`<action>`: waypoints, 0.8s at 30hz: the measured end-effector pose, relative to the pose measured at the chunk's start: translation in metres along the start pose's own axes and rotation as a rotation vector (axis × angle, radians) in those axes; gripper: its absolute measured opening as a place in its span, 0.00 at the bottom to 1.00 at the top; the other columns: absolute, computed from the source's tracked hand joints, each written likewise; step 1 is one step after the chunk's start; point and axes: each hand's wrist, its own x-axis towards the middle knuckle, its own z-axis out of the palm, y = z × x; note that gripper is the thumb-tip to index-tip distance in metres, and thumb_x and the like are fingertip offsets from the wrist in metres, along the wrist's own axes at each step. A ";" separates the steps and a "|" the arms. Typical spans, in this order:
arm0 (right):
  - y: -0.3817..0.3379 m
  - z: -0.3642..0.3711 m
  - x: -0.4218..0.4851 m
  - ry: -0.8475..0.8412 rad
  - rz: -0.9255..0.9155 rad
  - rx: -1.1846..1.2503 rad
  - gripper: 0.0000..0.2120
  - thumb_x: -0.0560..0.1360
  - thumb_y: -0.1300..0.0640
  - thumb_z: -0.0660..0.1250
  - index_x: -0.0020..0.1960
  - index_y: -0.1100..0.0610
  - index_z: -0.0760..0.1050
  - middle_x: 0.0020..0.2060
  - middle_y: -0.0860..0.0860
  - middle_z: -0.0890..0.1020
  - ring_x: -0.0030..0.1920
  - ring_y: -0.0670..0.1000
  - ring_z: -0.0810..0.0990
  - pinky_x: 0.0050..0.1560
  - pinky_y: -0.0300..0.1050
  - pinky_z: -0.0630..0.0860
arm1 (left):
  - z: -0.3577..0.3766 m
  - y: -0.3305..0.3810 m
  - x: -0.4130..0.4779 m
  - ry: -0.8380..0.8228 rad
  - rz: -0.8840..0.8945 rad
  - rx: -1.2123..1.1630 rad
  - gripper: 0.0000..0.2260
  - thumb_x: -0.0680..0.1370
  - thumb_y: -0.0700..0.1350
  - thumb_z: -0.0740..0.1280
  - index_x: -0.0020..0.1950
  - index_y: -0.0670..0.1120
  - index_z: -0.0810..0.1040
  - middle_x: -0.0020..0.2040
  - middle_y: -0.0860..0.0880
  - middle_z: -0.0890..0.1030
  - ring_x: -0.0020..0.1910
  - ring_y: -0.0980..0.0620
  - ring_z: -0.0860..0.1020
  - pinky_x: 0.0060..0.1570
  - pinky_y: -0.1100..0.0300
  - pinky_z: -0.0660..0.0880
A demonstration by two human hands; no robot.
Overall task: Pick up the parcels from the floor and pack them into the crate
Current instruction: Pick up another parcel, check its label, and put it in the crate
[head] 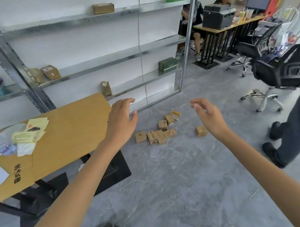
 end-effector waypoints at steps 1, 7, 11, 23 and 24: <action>0.005 0.000 0.004 -0.004 0.008 0.007 0.12 0.82 0.55 0.56 0.62 0.54 0.73 0.55 0.49 0.78 0.57 0.45 0.74 0.49 0.30 0.67 | 0.002 -0.003 0.005 0.000 -0.014 0.003 0.17 0.81 0.44 0.60 0.69 0.45 0.68 0.68 0.48 0.70 0.70 0.50 0.63 0.67 0.58 0.60; 0.037 -0.002 0.036 -0.033 0.049 -0.006 0.12 0.82 0.54 0.56 0.62 0.54 0.74 0.55 0.49 0.79 0.57 0.45 0.74 0.53 0.37 0.66 | 0.028 -0.020 0.035 -0.057 -0.083 -0.055 0.16 0.81 0.44 0.59 0.69 0.47 0.68 0.68 0.49 0.70 0.70 0.52 0.62 0.63 0.65 0.57; 0.061 0.005 0.075 -0.057 0.068 -0.016 0.10 0.81 0.55 0.57 0.59 0.51 0.74 0.53 0.48 0.79 0.56 0.46 0.76 0.48 0.30 0.68 | 0.050 -0.036 0.072 -0.068 -0.114 -0.083 0.15 0.81 0.44 0.59 0.68 0.47 0.68 0.67 0.49 0.70 0.66 0.48 0.68 0.61 0.58 0.66; 0.104 0.054 0.248 -0.224 0.154 -0.107 0.10 0.81 0.54 0.58 0.58 0.51 0.75 0.52 0.49 0.81 0.55 0.47 0.77 0.49 0.36 0.70 | 0.118 -0.118 0.229 -0.136 -0.143 -0.108 0.15 0.80 0.41 0.59 0.67 0.47 0.70 0.64 0.49 0.73 0.66 0.51 0.67 0.59 0.64 0.62; 0.106 0.058 0.262 -0.220 0.161 -0.108 0.10 0.81 0.54 0.58 0.59 0.52 0.75 0.52 0.49 0.81 0.54 0.47 0.77 0.47 0.33 0.69 | 0.124 -0.123 0.241 -0.141 -0.142 -0.109 0.15 0.80 0.41 0.59 0.67 0.47 0.70 0.64 0.49 0.73 0.66 0.51 0.67 0.59 0.64 0.62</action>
